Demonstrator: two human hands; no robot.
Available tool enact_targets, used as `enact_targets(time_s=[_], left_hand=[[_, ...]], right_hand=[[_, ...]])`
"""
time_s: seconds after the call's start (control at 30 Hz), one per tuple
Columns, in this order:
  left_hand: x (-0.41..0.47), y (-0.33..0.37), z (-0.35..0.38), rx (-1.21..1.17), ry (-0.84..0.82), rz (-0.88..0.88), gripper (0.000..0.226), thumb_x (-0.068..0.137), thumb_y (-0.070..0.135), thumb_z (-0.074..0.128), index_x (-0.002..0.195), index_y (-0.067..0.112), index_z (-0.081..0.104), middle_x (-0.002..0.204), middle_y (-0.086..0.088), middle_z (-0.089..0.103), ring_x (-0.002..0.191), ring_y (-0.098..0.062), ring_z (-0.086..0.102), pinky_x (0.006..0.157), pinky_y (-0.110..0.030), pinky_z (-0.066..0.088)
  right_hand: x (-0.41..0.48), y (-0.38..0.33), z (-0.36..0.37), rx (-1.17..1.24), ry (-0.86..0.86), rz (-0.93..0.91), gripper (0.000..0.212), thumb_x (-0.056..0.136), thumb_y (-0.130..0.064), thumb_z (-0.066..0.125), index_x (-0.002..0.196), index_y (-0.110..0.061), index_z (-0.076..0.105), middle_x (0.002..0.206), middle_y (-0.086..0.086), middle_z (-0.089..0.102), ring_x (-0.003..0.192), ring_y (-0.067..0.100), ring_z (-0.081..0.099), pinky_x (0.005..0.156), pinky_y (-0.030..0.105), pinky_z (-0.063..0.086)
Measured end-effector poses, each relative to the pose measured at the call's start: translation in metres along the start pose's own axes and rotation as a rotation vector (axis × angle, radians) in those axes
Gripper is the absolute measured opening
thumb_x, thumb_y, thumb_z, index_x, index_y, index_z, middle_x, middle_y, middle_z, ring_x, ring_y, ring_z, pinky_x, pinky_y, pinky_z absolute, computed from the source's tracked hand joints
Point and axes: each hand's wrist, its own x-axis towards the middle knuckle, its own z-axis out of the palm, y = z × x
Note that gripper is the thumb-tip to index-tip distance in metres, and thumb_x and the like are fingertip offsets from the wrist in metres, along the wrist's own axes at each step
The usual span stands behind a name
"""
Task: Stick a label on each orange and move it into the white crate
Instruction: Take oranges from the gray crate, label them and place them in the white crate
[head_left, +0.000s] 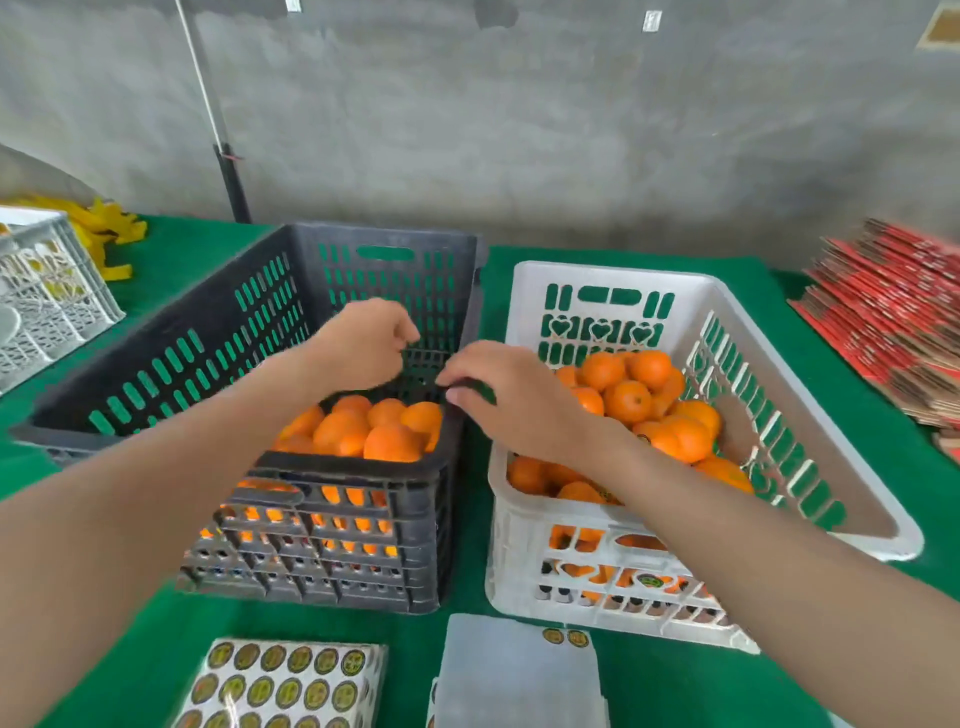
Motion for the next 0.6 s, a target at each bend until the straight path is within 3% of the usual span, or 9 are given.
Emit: enact_targets(time_s=[0.07, 0.1, 0.17, 0.23, 0.33, 0.43, 0.53, 0.6], left_hand=[[0.009, -0.026, 0.015, 0.244, -0.424, -0.008, 0.053, 0.083, 0.012, 0.069, 0.133, 0.009, 0.05, 0.133, -0.007, 0.054, 0.12, -0.024, 0.051, 0.095, -0.028, 0.04], [0.013, -0.034, 0.029, 0.31, -0.561, -0.009, 0.062, 0.081, 0.017, 0.073, 0.137, 0.011, 0.045, 0.136, -0.007, 0.051, 0.122, -0.026, 0.049, 0.097, -0.03, 0.041], [0.02, -0.044, 0.049, 0.323, -0.726, -0.045, 0.069, 0.083, 0.019, 0.071, 0.143, 0.015, 0.037, 0.14, -0.007, 0.046, 0.126, -0.029, 0.046, 0.102, -0.039, 0.042], [0.025, -0.047, 0.06, 0.283, -0.798, -0.066, 0.065, 0.086, 0.017, 0.067, 0.143, 0.013, 0.035, 0.139, -0.008, 0.046, 0.124, -0.029, 0.049, 0.098, -0.038, 0.045], [0.025, -0.05, 0.061, 0.34, -0.754, 0.077, 0.069, 0.078, 0.016, 0.072, 0.136, 0.017, 0.036, 0.122, 0.0, 0.051, 0.106, -0.021, 0.053, 0.084, -0.029, 0.045], [0.021, -0.048, 0.066, 0.24, -0.696, 0.164, 0.046, 0.081, 0.015, 0.067, 0.117, 0.021, 0.039, 0.089, 0.011, 0.046, 0.072, -0.009, 0.046, 0.06, -0.022, 0.04], [0.013, -0.042, 0.051, 0.116, -0.545, 0.167, 0.04, 0.078, 0.01, 0.068, 0.101, 0.024, 0.039, 0.093, 0.0, 0.05, 0.077, -0.019, 0.048, 0.066, -0.032, 0.044], [0.005, -0.043, 0.027, -0.194, -0.362, 0.098, 0.049, 0.069, 0.01, 0.08, 0.1, 0.023, 0.043, 0.095, -0.002, 0.058, 0.079, -0.019, 0.057, 0.062, -0.029, 0.048]], right_hand=[[0.007, -0.009, 0.007, -0.079, -0.076, -0.016, 0.021, 0.092, -0.012, 0.051, 0.093, -0.01, 0.073, 0.095, 0.003, 0.071, 0.088, 0.018, 0.058, 0.083, 0.034, 0.042], [0.01, -0.01, 0.007, -0.111, -0.107, 0.026, 0.023, 0.093, -0.014, 0.05, 0.091, -0.011, 0.072, 0.096, 0.0, 0.07, 0.087, 0.016, 0.056, 0.083, 0.035, 0.042], [0.016, -0.012, 0.007, -0.142, -0.186, 0.117, 0.024, 0.095, -0.02, 0.048, 0.09, -0.014, 0.07, 0.097, -0.004, 0.068, 0.088, 0.011, 0.049, 0.087, 0.035, 0.042], [0.018, -0.014, 0.007, -0.154, -0.221, 0.151, 0.024, 0.096, -0.022, 0.048, 0.089, -0.015, 0.07, 0.097, -0.005, 0.068, 0.088, 0.012, 0.049, 0.089, 0.032, 0.04], [0.018, -0.021, 0.009, -0.14, -0.236, 0.19, 0.025, 0.096, -0.02, 0.048, 0.089, -0.013, 0.071, 0.096, -0.005, 0.068, 0.09, 0.014, 0.056, 0.088, 0.031, 0.043], [0.013, -0.023, 0.009, -0.074, -0.206, 0.22, 0.023, 0.095, -0.017, 0.05, 0.08, -0.01, 0.067, 0.087, -0.008, 0.066, 0.084, 0.015, 0.057, 0.083, 0.036, 0.047], [0.008, -0.025, 0.01, -0.046, -0.161, 0.249, 0.023, 0.094, -0.016, 0.052, 0.091, -0.002, 0.071, 0.099, 0.009, 0.07, 0.094, 0.025, 0.061, 0.085, 0.042, 0.046], [0.007, -0.025, 0.008, -0.019, -0.155, 0.267, 0.022, 0.094, -0.016, 0.054, 0.098, -0.002, 0.07, 0.106, 0.012, 0.069, 0.101, 0.025, 0.06, 0.09, 0.042, 0.045]])
